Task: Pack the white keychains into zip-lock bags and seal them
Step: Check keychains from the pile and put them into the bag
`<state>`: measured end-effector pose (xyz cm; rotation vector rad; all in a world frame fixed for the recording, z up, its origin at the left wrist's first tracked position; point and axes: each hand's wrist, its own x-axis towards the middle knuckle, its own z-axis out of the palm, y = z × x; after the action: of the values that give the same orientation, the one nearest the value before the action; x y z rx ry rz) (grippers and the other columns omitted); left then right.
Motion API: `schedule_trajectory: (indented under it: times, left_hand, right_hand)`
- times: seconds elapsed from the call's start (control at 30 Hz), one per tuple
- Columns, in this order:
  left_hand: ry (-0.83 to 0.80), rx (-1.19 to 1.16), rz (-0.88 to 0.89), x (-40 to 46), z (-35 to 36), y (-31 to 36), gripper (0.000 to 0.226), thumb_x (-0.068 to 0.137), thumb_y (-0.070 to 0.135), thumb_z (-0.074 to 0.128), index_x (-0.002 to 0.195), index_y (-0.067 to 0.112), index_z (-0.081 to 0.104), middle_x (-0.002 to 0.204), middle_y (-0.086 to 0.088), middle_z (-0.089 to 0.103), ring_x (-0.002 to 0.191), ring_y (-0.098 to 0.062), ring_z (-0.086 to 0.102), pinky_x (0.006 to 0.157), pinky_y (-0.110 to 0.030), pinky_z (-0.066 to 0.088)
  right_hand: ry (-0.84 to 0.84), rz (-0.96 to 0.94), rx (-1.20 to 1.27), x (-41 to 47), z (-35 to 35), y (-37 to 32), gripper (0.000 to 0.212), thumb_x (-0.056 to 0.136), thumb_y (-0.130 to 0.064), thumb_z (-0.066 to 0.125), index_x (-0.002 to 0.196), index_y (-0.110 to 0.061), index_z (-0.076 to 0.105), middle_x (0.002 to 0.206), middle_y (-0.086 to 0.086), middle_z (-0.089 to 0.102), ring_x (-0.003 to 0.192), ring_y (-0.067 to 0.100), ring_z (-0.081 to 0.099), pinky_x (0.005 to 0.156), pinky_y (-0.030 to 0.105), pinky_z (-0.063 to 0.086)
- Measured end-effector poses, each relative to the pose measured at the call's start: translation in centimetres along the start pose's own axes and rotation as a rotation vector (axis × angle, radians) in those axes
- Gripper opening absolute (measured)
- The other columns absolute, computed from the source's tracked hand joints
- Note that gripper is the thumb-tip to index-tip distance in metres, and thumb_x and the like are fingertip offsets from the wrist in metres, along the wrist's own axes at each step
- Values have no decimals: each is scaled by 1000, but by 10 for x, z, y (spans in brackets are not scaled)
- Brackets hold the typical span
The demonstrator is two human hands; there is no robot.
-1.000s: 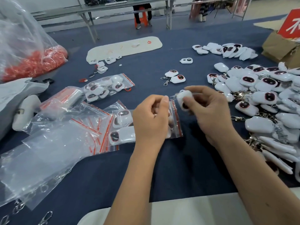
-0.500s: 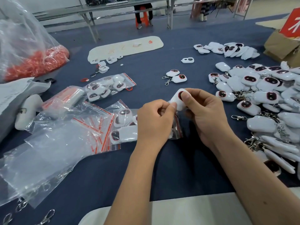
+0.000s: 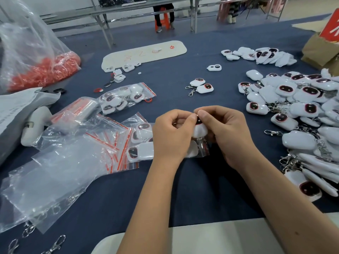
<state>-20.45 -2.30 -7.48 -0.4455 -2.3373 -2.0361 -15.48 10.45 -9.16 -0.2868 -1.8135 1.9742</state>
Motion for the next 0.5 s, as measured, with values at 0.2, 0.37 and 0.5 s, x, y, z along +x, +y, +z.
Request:
schedule_trajectory:
  times: [0.2, 0.37, 0.5]
  left_hand:
    - [-79, -173, -85, 0, -6, -1, 8, 89, 7, 78, 94, 13, 81, 85, -5, 80, 86, -27, 77, 74, -37, 64]
    - [-32, -186, -66, -1, -4, -1, 10, 86, 7, 81, 95, 13, 81, 82, -4, 79, 75, -17, 75, 62, -24, 58]
    - [-22, -179, -21, -1, -4, -2, 12, 86, 7, 82, 95, 15, 80, 84, -4, 79, 77, -20, 76, 66, -27, 60]
  right_hand:
    - [51, -27, 9, 2, -2, 1, 9, 97, -23, 75, 92, -19, 81, 88, 6, 80, 76, 15, 73, 67, 26, 57]
    - [48, -38, 15, 2, 0, 2, 9, 98, -23, 74, 94, -19, 81, 90, 5, 80, 80, 15, 74, 72, 28, 58]
    - [22, -15, 39, 2, 0, 1, 10, 99, -21, 72, 97, -19, 81, 93, 6, 80, 83, 17, 75, 74, 30, 59]
